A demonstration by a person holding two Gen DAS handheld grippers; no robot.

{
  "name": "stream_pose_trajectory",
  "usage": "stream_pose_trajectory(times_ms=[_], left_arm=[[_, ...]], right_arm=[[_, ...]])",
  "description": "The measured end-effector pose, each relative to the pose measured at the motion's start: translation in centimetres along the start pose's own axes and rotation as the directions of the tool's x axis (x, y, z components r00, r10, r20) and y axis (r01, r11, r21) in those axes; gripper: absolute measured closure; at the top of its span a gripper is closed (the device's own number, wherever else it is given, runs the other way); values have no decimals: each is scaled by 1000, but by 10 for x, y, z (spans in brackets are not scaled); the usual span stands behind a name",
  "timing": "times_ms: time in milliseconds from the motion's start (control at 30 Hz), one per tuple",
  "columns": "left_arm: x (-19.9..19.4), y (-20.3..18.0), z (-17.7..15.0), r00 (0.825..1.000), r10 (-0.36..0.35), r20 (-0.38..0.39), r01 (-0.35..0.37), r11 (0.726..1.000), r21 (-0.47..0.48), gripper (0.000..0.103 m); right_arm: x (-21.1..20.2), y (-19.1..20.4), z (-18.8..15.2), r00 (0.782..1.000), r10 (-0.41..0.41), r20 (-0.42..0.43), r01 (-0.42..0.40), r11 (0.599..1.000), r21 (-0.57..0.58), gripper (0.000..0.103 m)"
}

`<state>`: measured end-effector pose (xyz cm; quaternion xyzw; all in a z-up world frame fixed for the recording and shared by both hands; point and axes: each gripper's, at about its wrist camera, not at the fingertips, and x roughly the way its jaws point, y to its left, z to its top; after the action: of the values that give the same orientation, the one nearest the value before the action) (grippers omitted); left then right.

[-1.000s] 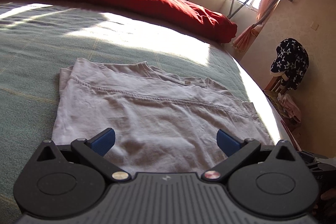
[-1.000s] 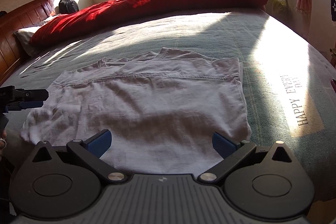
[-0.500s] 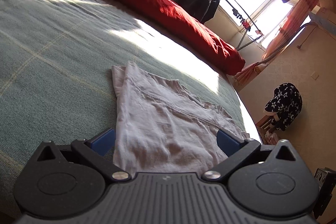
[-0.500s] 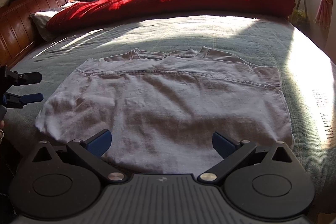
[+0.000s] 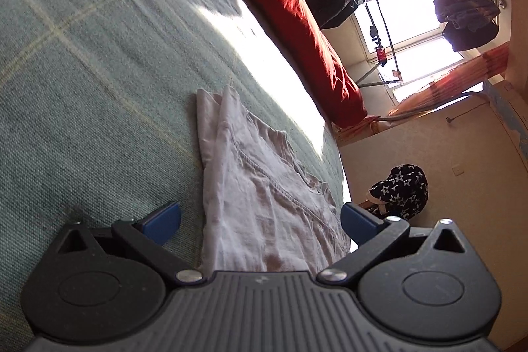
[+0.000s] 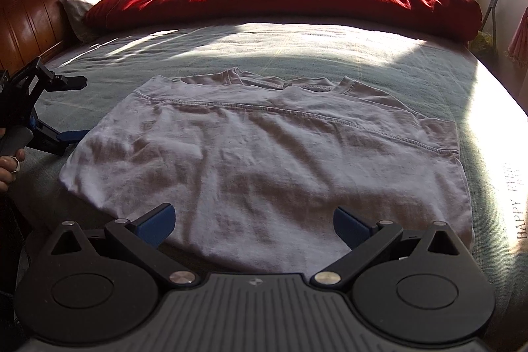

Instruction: Fold clothes

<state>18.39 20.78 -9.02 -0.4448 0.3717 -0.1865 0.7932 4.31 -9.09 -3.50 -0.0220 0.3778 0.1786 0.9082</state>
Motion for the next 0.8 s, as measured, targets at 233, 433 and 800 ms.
stream_pose_trajectory(times_ms=[233,433,800], left_arm=[[50,-9,39,993,40,-107,-37,999,35,1],[62,-15,38,991,11,-135,-2,998,66,1],[46,-10,16,976,-64,-207,83,993,84,1]], right_arm=[[2,-3,3,1000,-7,-2,7,1000,10,0],[2,-7,3,1000,-7,-2,7,1000,23,0],[15,-17,-4,999,5,-50,-2,999,53,0]])
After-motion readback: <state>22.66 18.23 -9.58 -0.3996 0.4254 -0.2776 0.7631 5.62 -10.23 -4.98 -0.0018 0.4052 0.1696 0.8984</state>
